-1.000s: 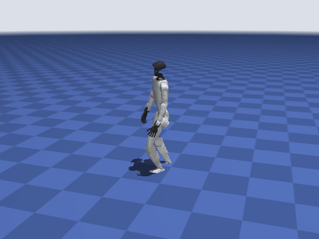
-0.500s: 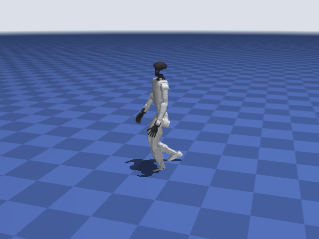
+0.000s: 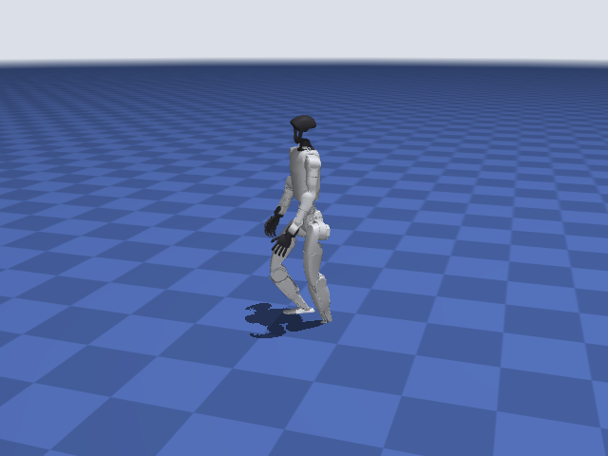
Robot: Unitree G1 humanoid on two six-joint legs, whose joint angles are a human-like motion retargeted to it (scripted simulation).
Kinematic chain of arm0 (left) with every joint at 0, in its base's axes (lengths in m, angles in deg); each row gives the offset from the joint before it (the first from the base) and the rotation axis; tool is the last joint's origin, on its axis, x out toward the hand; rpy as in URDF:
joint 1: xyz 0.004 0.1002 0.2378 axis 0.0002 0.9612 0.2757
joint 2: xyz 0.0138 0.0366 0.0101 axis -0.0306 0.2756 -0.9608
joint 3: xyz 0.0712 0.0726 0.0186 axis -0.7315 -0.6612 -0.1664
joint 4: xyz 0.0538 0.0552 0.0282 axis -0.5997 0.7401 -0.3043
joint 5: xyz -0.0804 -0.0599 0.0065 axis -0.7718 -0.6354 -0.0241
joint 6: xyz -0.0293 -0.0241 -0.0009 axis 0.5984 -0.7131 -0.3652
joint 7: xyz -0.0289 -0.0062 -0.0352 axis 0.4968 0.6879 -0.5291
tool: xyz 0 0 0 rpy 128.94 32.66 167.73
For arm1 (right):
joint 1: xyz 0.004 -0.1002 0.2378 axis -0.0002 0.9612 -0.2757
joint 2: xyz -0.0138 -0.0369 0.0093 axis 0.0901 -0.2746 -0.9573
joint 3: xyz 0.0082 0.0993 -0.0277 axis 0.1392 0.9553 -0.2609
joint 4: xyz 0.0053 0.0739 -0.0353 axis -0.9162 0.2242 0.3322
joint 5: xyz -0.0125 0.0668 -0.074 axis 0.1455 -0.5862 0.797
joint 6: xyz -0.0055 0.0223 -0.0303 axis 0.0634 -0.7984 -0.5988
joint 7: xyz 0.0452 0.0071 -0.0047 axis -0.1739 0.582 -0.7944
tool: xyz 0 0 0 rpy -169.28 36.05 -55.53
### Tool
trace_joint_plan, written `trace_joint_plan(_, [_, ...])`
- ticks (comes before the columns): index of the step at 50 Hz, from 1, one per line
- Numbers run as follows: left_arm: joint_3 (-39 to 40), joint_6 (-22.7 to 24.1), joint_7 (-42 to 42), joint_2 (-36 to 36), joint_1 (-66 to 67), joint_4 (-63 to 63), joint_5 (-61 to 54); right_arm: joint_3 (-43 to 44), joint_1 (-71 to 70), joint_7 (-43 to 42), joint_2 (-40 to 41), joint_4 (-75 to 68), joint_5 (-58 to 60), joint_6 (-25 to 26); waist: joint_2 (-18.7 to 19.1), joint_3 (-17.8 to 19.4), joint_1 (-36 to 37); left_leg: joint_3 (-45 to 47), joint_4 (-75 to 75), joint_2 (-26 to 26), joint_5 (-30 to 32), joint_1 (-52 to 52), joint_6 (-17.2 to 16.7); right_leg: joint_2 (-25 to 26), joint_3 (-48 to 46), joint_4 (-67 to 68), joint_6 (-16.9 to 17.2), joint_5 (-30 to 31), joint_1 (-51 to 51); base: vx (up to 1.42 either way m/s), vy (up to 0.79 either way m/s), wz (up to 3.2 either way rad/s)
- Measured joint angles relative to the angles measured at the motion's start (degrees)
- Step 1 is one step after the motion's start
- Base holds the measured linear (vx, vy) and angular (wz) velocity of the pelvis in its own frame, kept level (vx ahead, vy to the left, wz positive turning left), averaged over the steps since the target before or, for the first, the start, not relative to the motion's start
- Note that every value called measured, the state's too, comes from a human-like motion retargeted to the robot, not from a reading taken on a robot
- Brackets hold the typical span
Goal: Walk
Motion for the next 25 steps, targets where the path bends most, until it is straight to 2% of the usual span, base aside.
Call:
trace_joint_plan(2, [0.41, 0.19, -0.2, 0.29, 0.92, 0.16, -0.06, 0.09, 0.42, 0.59, 0.63, -1.35, -0.16, -0.1, 0.01, 0.48, 0.93, -0.33, 4.49, 1.66, -2.62, -0.33, 0.05, 1.68, -0.32, -1.18, -0.84, -1.23, 2.79, 0.19, -0.12, 0.06])
trace_joint_plan(3, [0.85, 0.27, -0.44, 0.19, 1.23, 0.28, -0.1, 0.19, 0.14, 1.01, 0.99, -2.22, -0.27, -0.34, 1.7, 1.43, 2.18, -0.51, 8.37, 4.91, -5.2, -0.53, -0.23, 5.0, -1.8, -3.74, -1.86, -1.19, 5.81, 0.18, -0.13, -0.2])
trace_joint_plan(5, [1.51, 0.3, -0.43, 0.82, 2.57, 0.68, -0.25, 0.25, 0.71, 1.26, 1.48, -2.82, -0.24, -0.48, 1.73, 2.23, 3.36, -0.39, 15.05, 7.05, -7.71, -1.79, -0.42, 6.37, -1.88, -3.85, -2.66, -2.31, 7.97, 0.13, -0.13, -0.06])
trace_joint_plan(7, [2.62, 0.28, -0.33, 0.96, 3.37, 1.07, -0.52, 0.51, 0.34, 1.65, 1.86, -3.14, -0.1, -0.67, 4.77, 2.95, 5.15, -0.29, 23.07, 13.42, -10.34, -4.14, -1.21, 12.02, -4.18, -8.23, -4.39, -1.5, 11.69, 0.13, -0.13, -0.02])
trace_joint_plan(10, [4.07, 0.23, 0.32, 1.11, 4.92, 1.46, -1.07, 0.53, 0.15, 1.64, 2.21, -2.71, 0.2, -0.91, 6.62, 3.76, 6.96, 1.82, 34.81, 20.98, -12.13, -7.34, -1.39, 16.45, -5.49, -10.35, -6.07, -1.65, 14.42, 0.12, -0.12, 0.18])
trace_joint_plan(12, [4.79, 0.16, 0.95, 1.02, 5.68, 1.56, -1.53, 0.42, -0.32, 1.42, 2.11, -2.1, 0.43, -0.96, 7.26, 4.23, 8.03, 3.81, 42.22, 26.48, -12.98, -9.35, 0.2, 18.53, -6.04, -11.57, -7.03, -1.73, 15.7, 0.12, -0.1, 0.3])
trace_joint_plan(15, [5.63, -0.13, 1.82, 0.91, 6.64, 1.71, -1.98, 0.08, -1.36, 1.04, 1.77, -1.17, 1.04, -0.76, 7.94, 5.0, 10.24, 3.19, 50.73, 31.28, -13.89, -13.46, 2.2, 21.77, -5.84, -13.33, -8.14, -1.52, 17.41, 0.13, -0.08, 0.17])
trace_joint_plan(18, [6.28, -0.47, 2.26, 0.91, 7.27, 1.94, -2.17, -0.03, -2.64, 0.69, 1.36, -0.22, 1.67, -0.54, 7.34, 5.0, 11.74, 2.86, 53.27, 31.85, -14.81, -18.19, 3.77, 22.84, -5.14, -14.47, -8.37, -1.27, 17.87, 0.13, -0.04, 0.31])
trace_joint_plan(25, [6.96, -0.73, 2.45, 0.71, 8.42, 2.27, -1.65, -0.16, -4.73, 0.07, 1.26, 2.22, 2.79, -1.02, 4.35, 1.92, 12.49, 6.15, 43.67, 26.43, -14.17, -27.23, 4.15, 20.42, -4.78, -14.98, -7.51, -1.73, 15.61, 0.14, 0.04, 0.54])
